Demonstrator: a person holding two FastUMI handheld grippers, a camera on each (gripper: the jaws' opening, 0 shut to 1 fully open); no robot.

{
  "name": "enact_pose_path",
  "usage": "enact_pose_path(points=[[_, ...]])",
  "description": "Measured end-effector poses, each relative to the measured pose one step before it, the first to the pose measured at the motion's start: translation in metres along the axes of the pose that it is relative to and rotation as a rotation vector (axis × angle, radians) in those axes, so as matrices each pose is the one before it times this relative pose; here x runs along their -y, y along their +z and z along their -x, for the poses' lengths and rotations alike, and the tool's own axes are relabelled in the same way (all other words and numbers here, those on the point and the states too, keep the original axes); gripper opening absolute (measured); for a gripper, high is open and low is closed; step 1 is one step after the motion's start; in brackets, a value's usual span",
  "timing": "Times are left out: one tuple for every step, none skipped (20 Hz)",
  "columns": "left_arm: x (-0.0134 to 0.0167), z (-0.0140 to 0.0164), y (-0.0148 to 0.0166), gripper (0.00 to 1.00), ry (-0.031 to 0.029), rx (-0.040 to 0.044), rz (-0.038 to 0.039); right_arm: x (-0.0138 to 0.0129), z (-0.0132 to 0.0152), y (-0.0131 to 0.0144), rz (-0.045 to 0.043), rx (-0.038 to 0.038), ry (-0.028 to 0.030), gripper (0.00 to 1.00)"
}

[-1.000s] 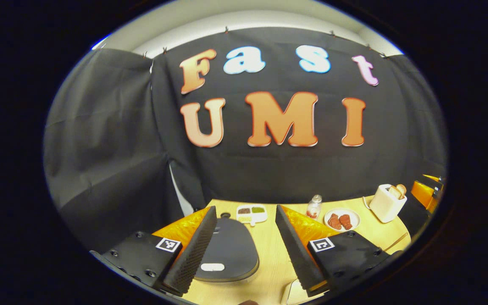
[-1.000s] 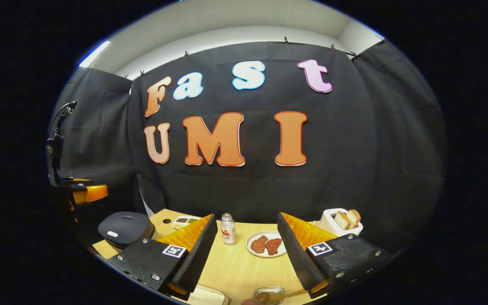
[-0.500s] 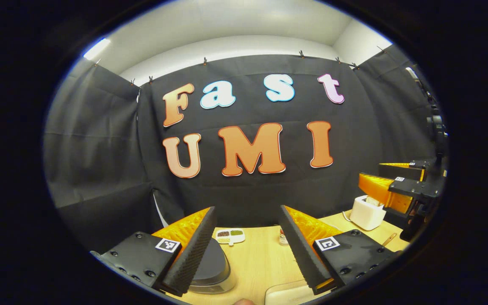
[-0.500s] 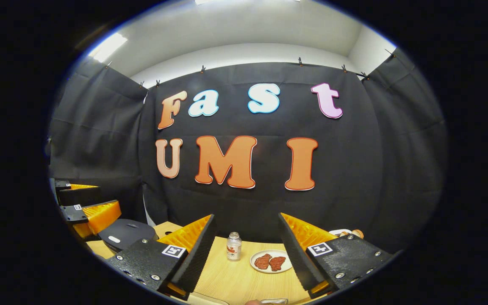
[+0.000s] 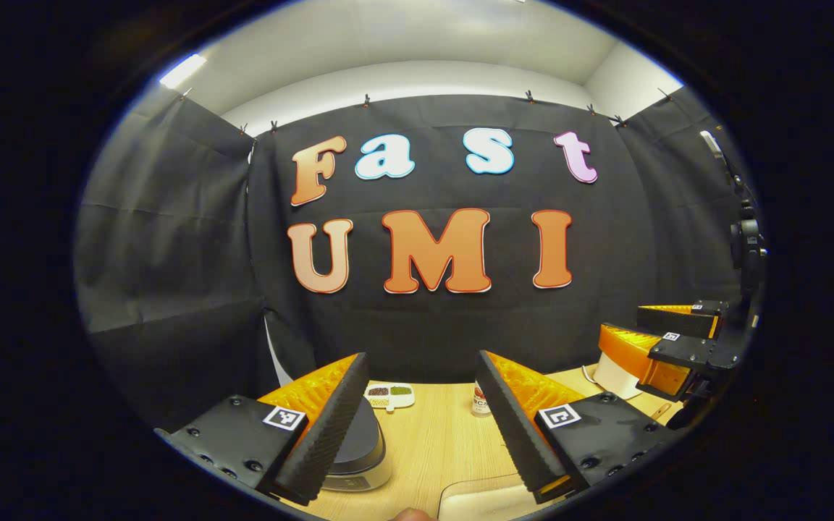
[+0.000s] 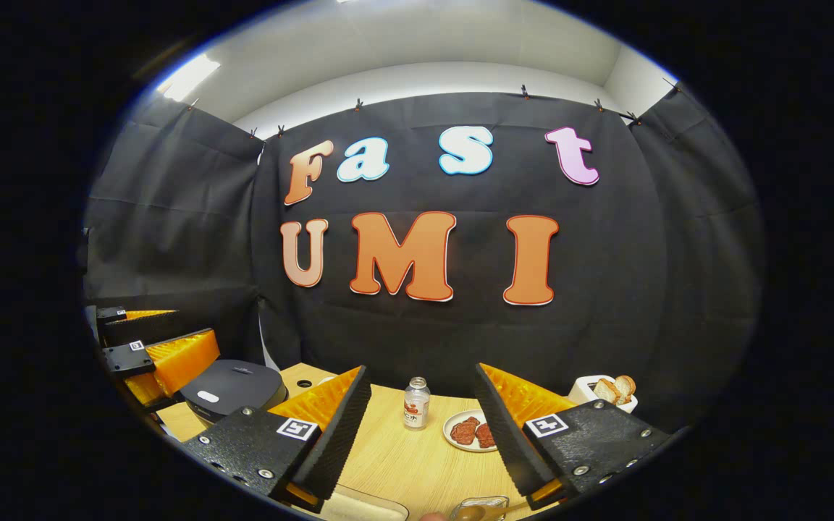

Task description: Close the left gripper, press the button to open the rice cooker; take a wooden spoon from the chopstick holder with the right hand, scoop a spoonful of rice and pour it into the rice cooker, then put the wooden spoon back into the chopstick holder.

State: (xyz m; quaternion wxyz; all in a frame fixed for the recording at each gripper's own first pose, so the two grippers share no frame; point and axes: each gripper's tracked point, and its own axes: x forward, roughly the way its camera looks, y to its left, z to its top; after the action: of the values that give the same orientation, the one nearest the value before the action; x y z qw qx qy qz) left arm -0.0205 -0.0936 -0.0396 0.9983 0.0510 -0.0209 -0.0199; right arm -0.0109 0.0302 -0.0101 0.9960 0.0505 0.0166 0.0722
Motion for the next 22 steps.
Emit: enact_pose_path(points=[[0.00100, 0.00037, -0.00008, 1.00, -0.00348, 0.00327, 0.00002, -0.00110, 0.00001, 0.00037, -0.00087, 0.00345, 0.00286, 0.89], [-0.00173, 0.00016, 0.00067, 1.00, 0.00030, 0.00541, -0.00410, -0.00057, 0.00047, -0.00037, -0.00273, 0.00190, 0.00009, 0.89], [-0.00033, 0.00028, 0.00187, 1.00, -0.00093, 0.00773, -0.00544, -0.00103, -0.00046, -0.00116, -0.00425, -0.00258, 0.00325, 0.89], [-0.00083, -0.00179, 0.00041, 1.00, 0.00432, 0.00572, -0.00410, -0.00031, 0.00014, -0.00144, -0.00459, -0.00542, 0.00286, 0.89], [0.00000, -0.00067, 0.00052, 1.00, 0.00407, 0.00136, -0.00044, -0.00008, -0.00071, -0.00029, -0.00450, -0.00270, 0.00036, 0.89], [0.00021, 0.00011, -0.00045, 1.00, 0.00261, -0.00055, 0.00529, 0.00022, -0.00023, 0.00163, -0.00381, 0.00544, -0.00006, 0.89], [-0.00047, 0.00023, 0.00141, 1.00, 0.00093, 0.00158, 0.00673, 0.00188, -0.00015, 0.00142, -0.00028, 0.00430, -0.00494, 0.89], [-0.00282, -0.00079, 0.00061, 1.00, 0.00403, 0.00179, 0.00298, 0.00205, 0.00065, -0.00004, 0.00044, 0.00141, -0.00490, 0.89], [-0.00115, -0.00095, 0.00111, 1.00, 0.00378, 0.00320, -0.00019, 0.00114, -0.00022, -0.00081, 0.00018, -0.00042, -0.00210, 0.89], [-0.00307, -0.00165, 0.00070, 1.00, 0.00580, 0.00200, -0.00411, 0.00076, -0.00101, -0.00071, -0.00246, -0.00227, -0.00106, 0.89], [-0.00072, 0.00069, 0.00017, 0.98, 0.00160, -0.00008, -0.00406, -0.00093, -0.00091, -0.00032, -0.00306, -0.00146, 0.00168, 0.89], [0.00202, -0.00015, -0.00159, 0.96, -0.00422, -0.00642, -0.00608, -0.00034, -0.00003, -0.00033, -0.00266, -0.00050, 0.00072, 0.89], [0.00270, 0.00140, -0.00077, 0.97, -0.01224, -0.00478, 0.00053, -0.00279, 0.00024, -0.00211, -0.00583, -0.00492, 0.00848, 0.89], [0.00275, -0.00138, 0.00315, 0.97, -0.00414, 0.00610, 0.00362, -0.00318, 0.00150, -0.00269, -0.01224, -0.00820, 0.01385, 0.89], [-0.00008, 0.00014, 0.00222, 0.96, -0.00134, 0.00294, -0.00104, -0.00064, 0.00108, -0.00214, -0.01041, -0.00823, 0.00412, 0.89], [0.00243, -0.00022, 0.00126, 0.96, -0.00795, 0.00488, -0.00268, 0.00167, 0.00125, -0.00014, -0.00418, -0.00082, -0.00372, 0.89], [0.00069, 0.00011, 0.00124, 1.00, -0.00197, 0.00264, -0.00489, 0.00089, -0.00207, 0.00184, 0.00336, 0.00666, -0.00384, 0.89], [0.00112, -0.00015, -0.00084, 1.00, -0.00363, -0.00029, -0.00313, 0.00096, 0.00012, 0.00250, 0.00659, 0.01018, -0.00523, 0.89], [-0.00006, 0.00057, 0.00089, 1.00, -0.00287, 0.00190, -0.00199, -0.00077, -0.00094, 0.00216, 0.00455, 0.01026, 0.00092, 0.89], [0.00157, -0.00044, 0.00032, 1.00, -0.00403, 0.00202, -0.00038, 0.00005, 0.00010, 0.00233, 0.00131, 0.00975, 0.00092, 0.89], [0.00078, 0.00109, -0.00079, 0.99, -0.00235, -0.00474, -0.00137, -0.00103, 0.00086, 0.00127, -0.00344, 0.00645, 0.00293, 0.89], [-0.00181, -0.00108, -0.00107, 0.98, 0.00295, -0.00188, -0.00344, -0.00064, 0.00074, 0.00018, -0.00797, 0.00246, 0.00084, 0.89]])
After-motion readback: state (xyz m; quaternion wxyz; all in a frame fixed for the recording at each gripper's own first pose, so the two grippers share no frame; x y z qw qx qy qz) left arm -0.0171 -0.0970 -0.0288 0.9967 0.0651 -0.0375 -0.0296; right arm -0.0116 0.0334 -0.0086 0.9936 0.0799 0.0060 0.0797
